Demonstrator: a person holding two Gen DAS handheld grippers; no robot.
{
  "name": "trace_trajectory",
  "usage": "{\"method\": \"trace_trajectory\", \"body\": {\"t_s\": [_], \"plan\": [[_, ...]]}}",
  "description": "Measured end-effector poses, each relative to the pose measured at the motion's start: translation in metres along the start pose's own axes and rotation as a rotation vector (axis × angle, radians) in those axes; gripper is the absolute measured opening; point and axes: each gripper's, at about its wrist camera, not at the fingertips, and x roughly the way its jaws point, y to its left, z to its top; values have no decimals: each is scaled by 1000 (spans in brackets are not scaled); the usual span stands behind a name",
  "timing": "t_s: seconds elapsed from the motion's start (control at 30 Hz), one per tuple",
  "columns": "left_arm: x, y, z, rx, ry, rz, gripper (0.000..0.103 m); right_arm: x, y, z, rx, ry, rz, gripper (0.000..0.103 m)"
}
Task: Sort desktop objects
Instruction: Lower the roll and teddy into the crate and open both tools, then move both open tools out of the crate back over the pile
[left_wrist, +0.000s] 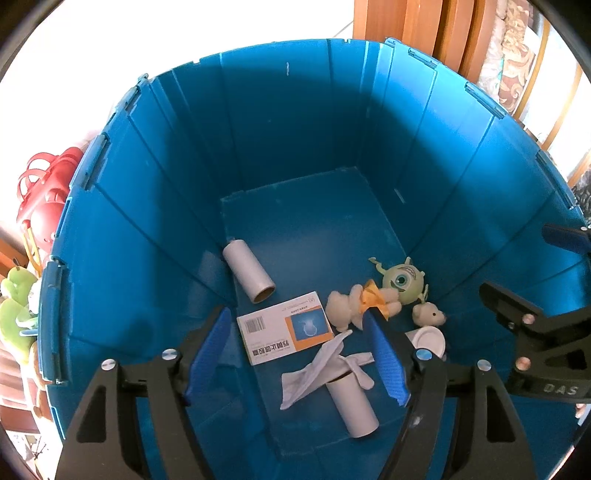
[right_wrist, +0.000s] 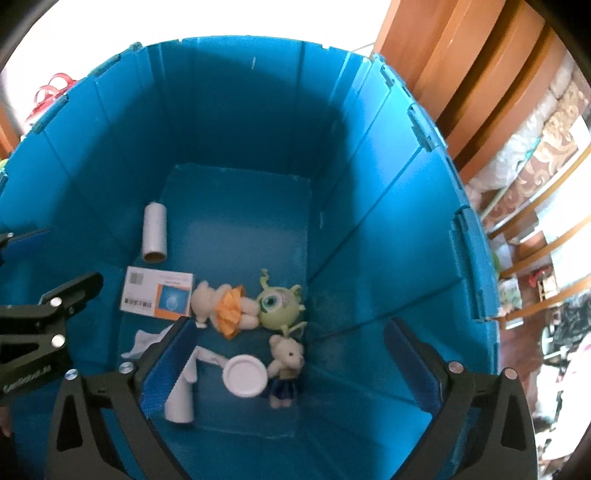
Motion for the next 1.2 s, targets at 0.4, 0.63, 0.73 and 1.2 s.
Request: {"method": "trace_trajectory", "body": {"t_s": [0.4,0.63,0.73,1.2], "plan": [[-57,14,0,3,-93,-116,73,-52,7,-2,18,-94,12,103],[-104,43,-13,9,-176,-159,73,-97,24,-7,48,-177,22,103],[-129,64,-22,16,-234,-175,75,-119,37,-10,74,-220,29,103],[-182,284,-117,-35,-343,-154,78,-194,202,-19,180,-405,58,103]]}}
